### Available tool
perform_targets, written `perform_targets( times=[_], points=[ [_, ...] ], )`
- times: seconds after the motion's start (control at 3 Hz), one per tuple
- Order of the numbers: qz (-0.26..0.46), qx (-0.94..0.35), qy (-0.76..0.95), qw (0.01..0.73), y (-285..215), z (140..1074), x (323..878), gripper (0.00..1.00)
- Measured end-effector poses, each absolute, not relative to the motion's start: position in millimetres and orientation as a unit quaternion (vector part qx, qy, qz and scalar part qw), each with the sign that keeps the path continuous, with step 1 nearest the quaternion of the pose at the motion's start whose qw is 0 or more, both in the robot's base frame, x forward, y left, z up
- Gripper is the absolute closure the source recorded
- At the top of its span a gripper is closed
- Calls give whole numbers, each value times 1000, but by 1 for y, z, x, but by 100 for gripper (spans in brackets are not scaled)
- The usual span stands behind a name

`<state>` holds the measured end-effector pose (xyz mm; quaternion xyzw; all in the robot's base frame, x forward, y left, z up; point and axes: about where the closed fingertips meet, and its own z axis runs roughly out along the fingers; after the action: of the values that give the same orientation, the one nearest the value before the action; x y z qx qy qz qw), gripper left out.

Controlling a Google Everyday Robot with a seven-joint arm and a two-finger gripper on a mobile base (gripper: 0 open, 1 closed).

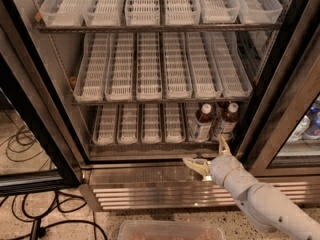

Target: Pick blue plastic bottle from bottom shelf of fridge

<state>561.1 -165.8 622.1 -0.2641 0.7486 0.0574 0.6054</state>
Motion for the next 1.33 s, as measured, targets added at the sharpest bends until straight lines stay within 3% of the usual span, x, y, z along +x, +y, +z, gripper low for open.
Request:
perform_targets(
  times=[0.67,1.33],
  points=[
    [19,-222,735,641,-170,620,575,21],
    [4,-200,727,657,-171,620,587,31]
  ],
)
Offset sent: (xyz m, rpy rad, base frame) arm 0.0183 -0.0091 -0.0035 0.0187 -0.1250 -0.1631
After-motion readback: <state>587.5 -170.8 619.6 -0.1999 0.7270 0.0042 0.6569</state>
